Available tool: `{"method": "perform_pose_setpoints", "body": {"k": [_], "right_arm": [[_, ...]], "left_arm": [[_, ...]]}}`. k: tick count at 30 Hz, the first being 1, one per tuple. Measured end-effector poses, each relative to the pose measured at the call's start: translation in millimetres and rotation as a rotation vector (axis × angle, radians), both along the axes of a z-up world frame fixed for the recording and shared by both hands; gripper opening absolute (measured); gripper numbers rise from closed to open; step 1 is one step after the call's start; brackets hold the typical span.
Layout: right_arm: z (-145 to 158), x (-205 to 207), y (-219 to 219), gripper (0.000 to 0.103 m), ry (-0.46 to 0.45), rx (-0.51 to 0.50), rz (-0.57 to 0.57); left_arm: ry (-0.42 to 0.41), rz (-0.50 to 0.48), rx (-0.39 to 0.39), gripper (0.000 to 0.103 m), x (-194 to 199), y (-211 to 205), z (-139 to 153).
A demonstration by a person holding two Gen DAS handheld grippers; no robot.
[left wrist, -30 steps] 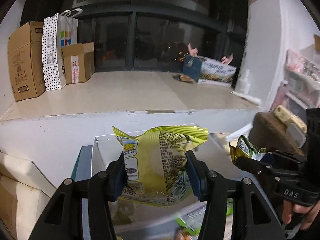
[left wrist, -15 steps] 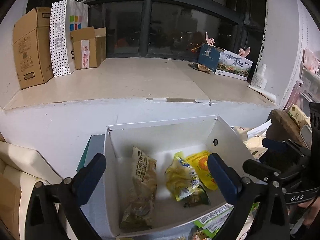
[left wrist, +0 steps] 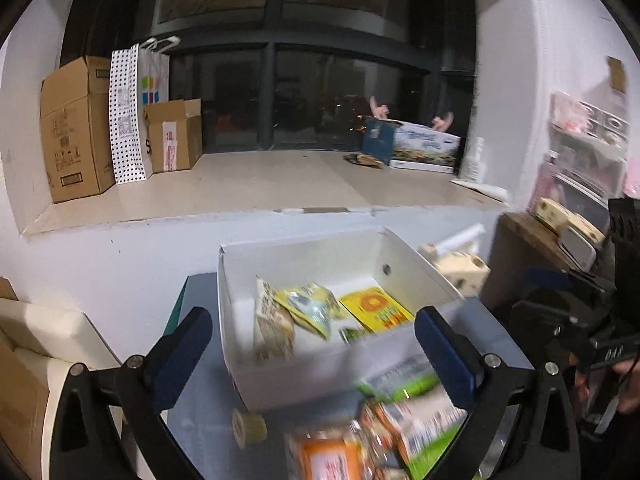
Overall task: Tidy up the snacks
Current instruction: 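Release both packets into the white box, then grasp the small jelly cup with the right tool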
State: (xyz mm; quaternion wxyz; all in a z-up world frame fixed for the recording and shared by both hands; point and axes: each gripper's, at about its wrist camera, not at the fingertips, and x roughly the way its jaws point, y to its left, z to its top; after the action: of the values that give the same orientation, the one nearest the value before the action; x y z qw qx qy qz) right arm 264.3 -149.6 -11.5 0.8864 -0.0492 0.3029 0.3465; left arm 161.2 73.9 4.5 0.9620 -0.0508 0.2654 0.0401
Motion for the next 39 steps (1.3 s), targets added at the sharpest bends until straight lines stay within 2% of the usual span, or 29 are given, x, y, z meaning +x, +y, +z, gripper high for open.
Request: {"method": "perform_pose_setpoints", "body": {"k": [5, 9, 13, 15, 18, 21, 24, 30, 33, 35, 36, 37, 38, 39], "right_arm": [[-13.1, -52.4, -34.1, 0.103, 0.010, 0.051, -0.005], [-35.1, -86.0, -55.5, 0.103, 0.038, 0.045, -0.019], [-58.9, -105.5, -73.2, 0.103, 0.071, 0.025, -0.071], [-71.4, -104.9, -81.4, 0.103, 0.096, 0.024, -0.084], [-85.9, -91.1, -93.3, 0.103, 0.128, -0.012, -0.157], [-94.9, -69.4, -104.3, 0.103, 0.144, 0.008, -0.207], [-105.1, -39.4, -102.9, 0.103, 0.152, -0.044, -0.269], [-133.0, 29.2, -88.8, 0.103, 0.192, -0.117, -0.268], [-144.6, 49.8, -78.7, 0.103, 0.192, -0.176, -0.277], [-150.6, 57.2, -72.6, 0.102, 0.206, -0.178, -0.249], [-152.5, 58.0, -69.8, 0.095, 0.201, -0.190, -0.244], [-155.5, 59.5, -66.3, 0.077, 0.200, -0.212, -0.243], [-158.5, 61.8, -64.8, 0.065, 0.213, -0.221, -0.237], [-164.2, 65.8, -62.9, 0.048, 0.248, -0.218, -0.220]], "left_arm": [[0.014, -0.036, -0.031, 0.103, -58.7, -22.7, -19.2], [0.037, -0.049, -0.070, 0.103, -94.4, -36.3, -40.2], [0.054, -0.068, -0.147, 0.103, -115.6, -46.3, -53.7], [0.059, -0.083, -0.156, 0.103, -121.2, -52.5, -57.3], [0.062, -0.085, -0.131, 0.103, -126.2, -57.9, -60.7], [0.069, -0.078, -0.136, 0.103, -125.2, -54.7, -63.2], [0.081, -0.057, -0.139, 0.103, -122.8, -47.5, -65.8], [0.099, -0.025, -0.144, 0.103, -124.5, -36.8, -73.5], [0.108, -0.013, -0.147, 0.103, -126.1, -32.4, -77.4], [0.116, -0.001, -0.145, 0.103, -126.5, -28.5, -80.2], [0.118, 0.007, -0.144, 0.103, -126.7, -27.0, -81.2], [0.121, 0.013, -0.151, 0.103, -126.4, -24.1, -83.2], [0.124, 0.016, -0.155, 0.103, -126.1, -23.2, -84.2], [0.128, 0.022, -0.161, 0.103, -125.7, -21.0, -85.7]]}}
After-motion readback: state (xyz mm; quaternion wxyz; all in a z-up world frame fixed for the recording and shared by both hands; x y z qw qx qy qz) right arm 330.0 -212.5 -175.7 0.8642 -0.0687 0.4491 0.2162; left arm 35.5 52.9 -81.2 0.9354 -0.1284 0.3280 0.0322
